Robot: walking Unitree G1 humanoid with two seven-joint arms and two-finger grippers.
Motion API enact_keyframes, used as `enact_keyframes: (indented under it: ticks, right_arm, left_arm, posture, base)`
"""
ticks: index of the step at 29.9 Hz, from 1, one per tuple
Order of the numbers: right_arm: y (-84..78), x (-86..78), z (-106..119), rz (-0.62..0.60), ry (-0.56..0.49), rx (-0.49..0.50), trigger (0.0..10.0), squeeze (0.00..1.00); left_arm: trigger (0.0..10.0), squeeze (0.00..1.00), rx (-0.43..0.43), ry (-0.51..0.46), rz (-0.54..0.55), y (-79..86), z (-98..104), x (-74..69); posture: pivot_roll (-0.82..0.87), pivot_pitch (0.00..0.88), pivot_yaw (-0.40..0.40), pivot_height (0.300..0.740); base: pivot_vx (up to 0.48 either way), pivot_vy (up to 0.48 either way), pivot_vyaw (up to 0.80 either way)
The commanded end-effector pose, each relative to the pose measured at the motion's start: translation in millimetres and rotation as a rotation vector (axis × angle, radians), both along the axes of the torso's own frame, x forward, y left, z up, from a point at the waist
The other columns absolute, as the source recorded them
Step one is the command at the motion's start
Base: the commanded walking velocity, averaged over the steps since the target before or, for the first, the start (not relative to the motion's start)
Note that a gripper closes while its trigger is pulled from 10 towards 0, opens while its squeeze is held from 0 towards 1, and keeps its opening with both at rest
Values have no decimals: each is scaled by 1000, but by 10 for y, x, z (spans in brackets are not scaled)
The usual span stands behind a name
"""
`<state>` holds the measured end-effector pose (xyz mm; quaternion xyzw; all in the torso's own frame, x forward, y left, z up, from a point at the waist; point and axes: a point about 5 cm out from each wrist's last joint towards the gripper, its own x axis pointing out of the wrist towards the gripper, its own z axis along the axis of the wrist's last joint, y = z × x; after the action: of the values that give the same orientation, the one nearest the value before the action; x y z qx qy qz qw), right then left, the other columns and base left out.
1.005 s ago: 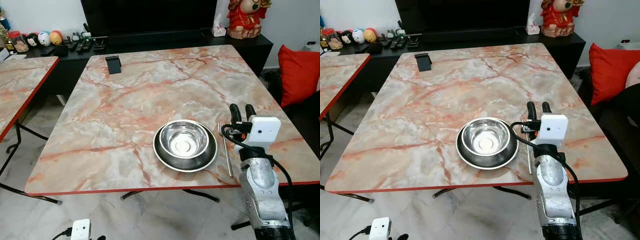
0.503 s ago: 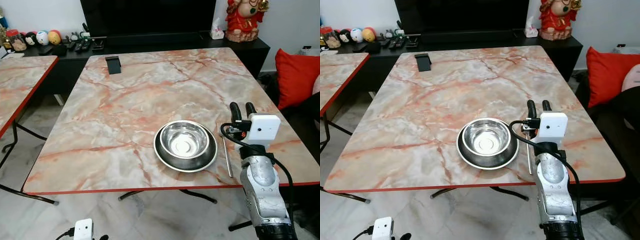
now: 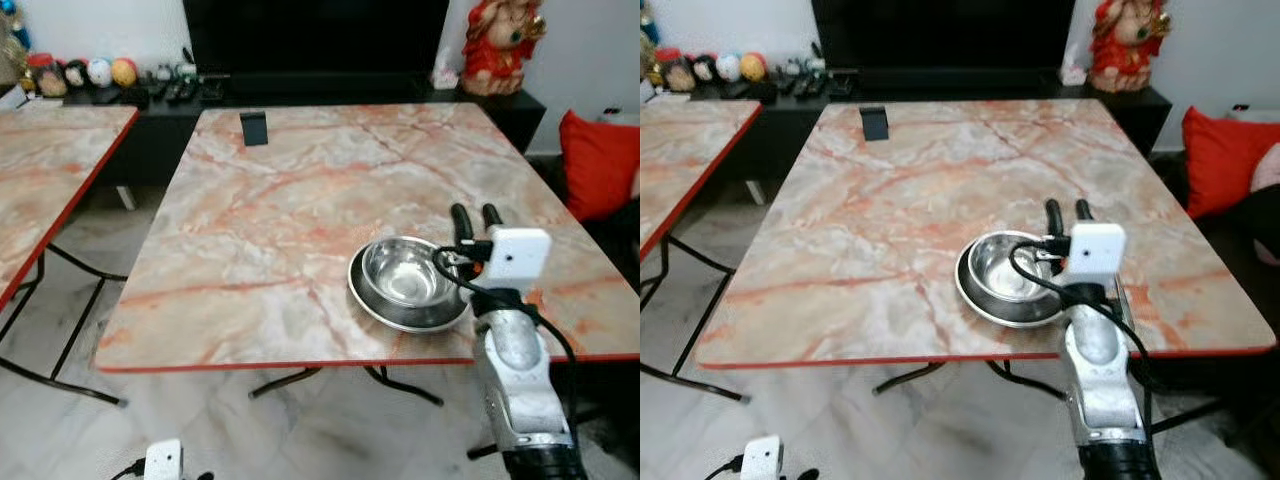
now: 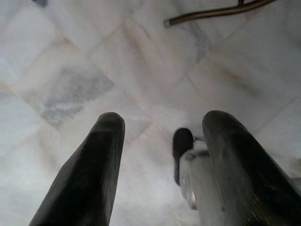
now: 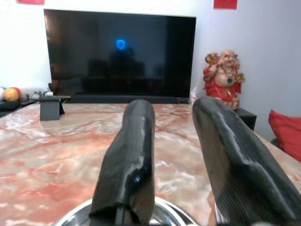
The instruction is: Setting the table
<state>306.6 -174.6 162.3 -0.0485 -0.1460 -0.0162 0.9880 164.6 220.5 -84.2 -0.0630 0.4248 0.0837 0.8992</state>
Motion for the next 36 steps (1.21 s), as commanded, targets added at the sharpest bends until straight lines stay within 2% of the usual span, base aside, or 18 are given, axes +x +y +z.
enact_keyframes:
  ticks: [1,22,36]
  right_arm:
    - [-40,9,5,-18,1,-3,10000,0]
    - [27,109,69,1,-11,1,10000,0]
    - [73,91,34,15,-2,-28,10000,0]
  left_arm:
    - [10000,0,-5,11,-1,-8,-17,-33]
    - [10000,0,-7,5,22,-4,-11,-19]
    - [10000,0,-2,8,21,11,-11,-25]
  posture:
    - [-110,0,43,740]
    - [-92,0,35,740]
    - [-88,0,44,740]
  base:
    - [0,352,0]
    - [0,352,0]
    - [0,353,0]
